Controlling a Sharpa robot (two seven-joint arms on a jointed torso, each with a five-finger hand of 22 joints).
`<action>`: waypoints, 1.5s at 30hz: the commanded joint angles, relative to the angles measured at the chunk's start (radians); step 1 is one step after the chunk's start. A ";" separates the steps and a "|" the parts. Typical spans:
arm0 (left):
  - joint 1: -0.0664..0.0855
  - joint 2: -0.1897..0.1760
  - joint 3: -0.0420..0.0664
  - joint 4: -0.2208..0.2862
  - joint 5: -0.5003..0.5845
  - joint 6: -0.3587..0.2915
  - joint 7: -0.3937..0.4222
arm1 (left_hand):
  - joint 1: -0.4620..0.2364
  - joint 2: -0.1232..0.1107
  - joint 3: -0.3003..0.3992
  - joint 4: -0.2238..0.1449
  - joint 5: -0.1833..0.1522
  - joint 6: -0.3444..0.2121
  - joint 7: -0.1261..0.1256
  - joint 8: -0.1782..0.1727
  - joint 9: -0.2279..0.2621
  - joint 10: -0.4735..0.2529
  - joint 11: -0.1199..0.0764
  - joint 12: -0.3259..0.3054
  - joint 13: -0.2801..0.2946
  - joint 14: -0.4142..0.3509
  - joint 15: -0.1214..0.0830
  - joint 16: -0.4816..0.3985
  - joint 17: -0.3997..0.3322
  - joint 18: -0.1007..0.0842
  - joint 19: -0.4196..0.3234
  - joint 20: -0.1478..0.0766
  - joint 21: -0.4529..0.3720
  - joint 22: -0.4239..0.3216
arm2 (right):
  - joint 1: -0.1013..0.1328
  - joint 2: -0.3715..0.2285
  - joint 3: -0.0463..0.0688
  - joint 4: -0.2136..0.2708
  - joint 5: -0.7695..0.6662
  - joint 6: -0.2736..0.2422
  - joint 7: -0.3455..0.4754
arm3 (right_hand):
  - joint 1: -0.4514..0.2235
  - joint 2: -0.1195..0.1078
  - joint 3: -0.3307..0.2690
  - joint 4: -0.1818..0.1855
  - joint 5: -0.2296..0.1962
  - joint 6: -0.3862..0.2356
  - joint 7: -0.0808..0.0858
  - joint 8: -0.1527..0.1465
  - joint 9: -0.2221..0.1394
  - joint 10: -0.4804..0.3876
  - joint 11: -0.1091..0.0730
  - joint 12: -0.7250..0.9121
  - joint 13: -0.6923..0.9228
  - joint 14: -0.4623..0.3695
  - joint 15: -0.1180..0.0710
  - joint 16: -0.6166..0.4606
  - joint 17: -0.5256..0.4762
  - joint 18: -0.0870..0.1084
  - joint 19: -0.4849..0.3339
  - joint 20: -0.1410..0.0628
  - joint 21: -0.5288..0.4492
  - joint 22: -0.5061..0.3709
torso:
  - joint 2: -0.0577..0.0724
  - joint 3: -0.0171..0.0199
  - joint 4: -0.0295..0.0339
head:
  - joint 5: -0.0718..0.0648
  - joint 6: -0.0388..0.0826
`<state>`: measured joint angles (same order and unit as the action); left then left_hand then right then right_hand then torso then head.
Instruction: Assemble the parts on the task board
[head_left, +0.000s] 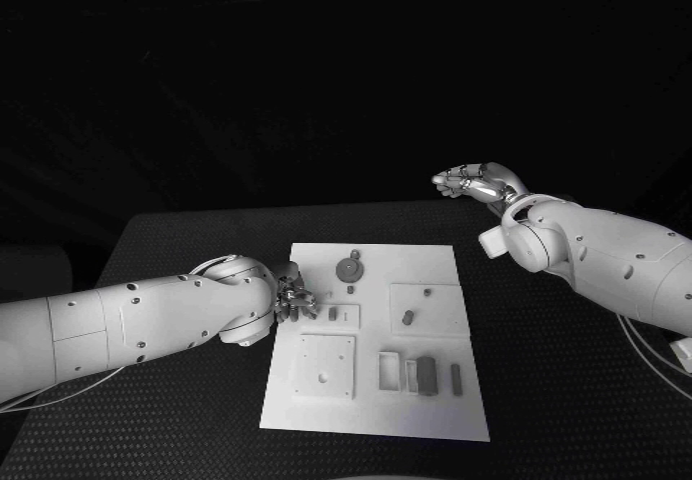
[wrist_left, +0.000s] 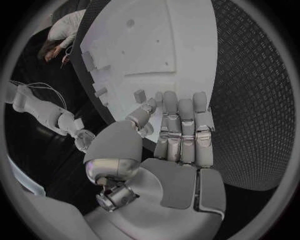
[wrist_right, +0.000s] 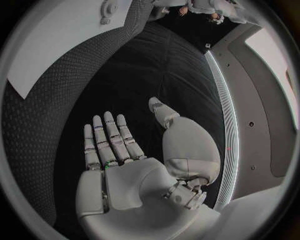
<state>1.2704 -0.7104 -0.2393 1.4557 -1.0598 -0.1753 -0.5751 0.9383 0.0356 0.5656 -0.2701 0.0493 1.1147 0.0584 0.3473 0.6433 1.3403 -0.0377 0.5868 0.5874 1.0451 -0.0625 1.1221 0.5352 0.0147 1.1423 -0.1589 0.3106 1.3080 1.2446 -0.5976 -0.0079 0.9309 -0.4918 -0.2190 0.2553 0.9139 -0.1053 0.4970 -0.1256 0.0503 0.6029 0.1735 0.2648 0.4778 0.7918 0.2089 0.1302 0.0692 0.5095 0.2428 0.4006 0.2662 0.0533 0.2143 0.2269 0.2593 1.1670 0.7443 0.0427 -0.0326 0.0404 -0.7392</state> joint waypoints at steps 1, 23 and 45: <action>-0.001 0.004 -0.001 -0.001 0.003 0.013 0.002 | 0.002 -0.011 -0.001 0.004 0.003 0.018 -0.011 0.002 0.036 0.015 -0.019 0.003 0.001 0.005 0.002 0.004 0.001 0.013 0.003 0.000 0.004 0.024 | 0.000 0.001 0.000 0.001 -0.001 0.016 0.012 | 0.001 0.011 -0.005 0.002 0.000 -0.007 0.046 0.004 -0.001 0.006 0.002 -0.006 0.000 -0.005 0.005 -0.004 0.001 -0.011 -0.008 0.000 -0.005 -0.001 | 0.000 0.0005 -0.0010 | 0.001 0.000; -0.001 0.020 -0.001 -0.003 -0.022 0.033 0.012 | -0.034 -0.067 -0.009 0.020 0.124 0.054 -0.024 0.008 0.039 0.034 -0.030 0.031 0.028 0.022 -0.006 0.026 0.015 0.018 0.014 -0.007 0.037 0.025 | 0.000 0.000 0.000 0.001 -0.001 0.021 0.012 | 0.000 0.010 -0.005 0.003 0.000 -0.008 0.046 0.005 -0.002 0.006 0.002 -0.007 0.000 -0.005 0.006 -0.005 0.001 -0.011 -0.009 0.000 -0.007 -0.002 | 0.000 0.0004 -0.0007 | -0.002 -0.002; -0.001 0.024 -0.001 -0.010 -0.021 0.023 0.016 | -0.113 -0.143 -0.060 0.081 0.038 0.048 -0.023 0.001 0.041 0.022 -0.030 0.032 0.035 0.014 -0.008 0.025 0.016 0.020 0.002 -0.010 0.043 0.023 | -0.003 0.000 0.000 0.000 0.000 0.020 0.011 | 0.000 0.010 -0.006 0.004 0.000 -0.009 0.046 0.005 -0.003 0.007 0.003 -0.009 0.000 -0.007 0.007 -0.006 0.001 -0.011 -0.011 0.000 -0.010 -0.007 | 0.000 -0.0005 -0.0001 | -0.004 -0.004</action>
<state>1.2697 -0.6902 -0.2404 1.4434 -1.0841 -0.1615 -0.5758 0.8307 -0.1048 0.5097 -0.1892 0.0880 1.1648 0.0300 0.3534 0.6838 1.3670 -0.0688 0.6148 0.6215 1.0596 -0.0698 1.1453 0.5495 0.0148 1.1510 -0.1678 0.3493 1.3075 1.2418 -0.5976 -0.0079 0.9301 -0.4916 -0.2134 0.2552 0.9139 -0.1053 0.4941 -0.1227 0.0503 0.6029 0.1735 0.2647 0.4760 0.7918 0.2089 0.1264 0.0692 0.5068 0.2453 0.4007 0.2667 0.0532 0.2071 0.2270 0.2537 1.1609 0.7442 0.0422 -0.0324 0.0369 -0.7423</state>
